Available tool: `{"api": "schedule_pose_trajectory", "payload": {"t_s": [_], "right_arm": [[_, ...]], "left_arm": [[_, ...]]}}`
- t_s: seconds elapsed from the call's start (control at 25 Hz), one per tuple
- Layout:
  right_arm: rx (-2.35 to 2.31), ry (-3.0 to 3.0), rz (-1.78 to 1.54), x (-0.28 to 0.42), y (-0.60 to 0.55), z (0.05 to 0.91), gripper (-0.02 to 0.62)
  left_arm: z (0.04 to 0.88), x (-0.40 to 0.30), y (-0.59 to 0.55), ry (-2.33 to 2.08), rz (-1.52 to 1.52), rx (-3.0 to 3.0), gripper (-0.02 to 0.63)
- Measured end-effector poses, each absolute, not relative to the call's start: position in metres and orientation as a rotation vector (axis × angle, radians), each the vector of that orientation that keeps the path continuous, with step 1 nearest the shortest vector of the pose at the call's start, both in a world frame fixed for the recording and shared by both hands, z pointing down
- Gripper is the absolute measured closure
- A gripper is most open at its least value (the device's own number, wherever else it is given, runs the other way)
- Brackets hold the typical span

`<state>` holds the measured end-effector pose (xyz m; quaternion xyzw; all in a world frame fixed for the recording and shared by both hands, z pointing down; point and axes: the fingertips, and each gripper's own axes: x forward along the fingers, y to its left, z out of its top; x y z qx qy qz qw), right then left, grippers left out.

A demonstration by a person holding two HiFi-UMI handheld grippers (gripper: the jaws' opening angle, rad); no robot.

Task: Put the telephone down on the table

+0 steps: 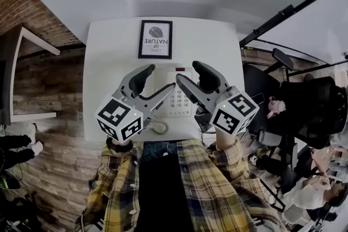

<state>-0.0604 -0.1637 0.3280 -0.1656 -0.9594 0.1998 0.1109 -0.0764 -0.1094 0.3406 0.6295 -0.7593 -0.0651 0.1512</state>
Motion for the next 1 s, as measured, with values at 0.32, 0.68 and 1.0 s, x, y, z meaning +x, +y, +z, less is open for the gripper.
{"api": "schedule_pose_trajectory", "payload": {"t_s": [0.32,0.68,1.0], "right_arm": [[-0.562,-2.879,0.443,-0.059,-0.145,0.301,0.345],[-0.600,-2.948,0.277,-0.052,-0.131,0.283,0.535],[-0.604,-2.934,0.261,-0.053,-0.126,0.288,0.554]], "left_arm": [[0.310,-0.078,-0.100,-2.298,-0.147,1.834,0.488],[0.283,-0.074,-0.094,-2.344,-0.188,1.890,0.554],[0.285,-0.067,-0.098,-2.290,-0.216,1.925,0.583]]}}
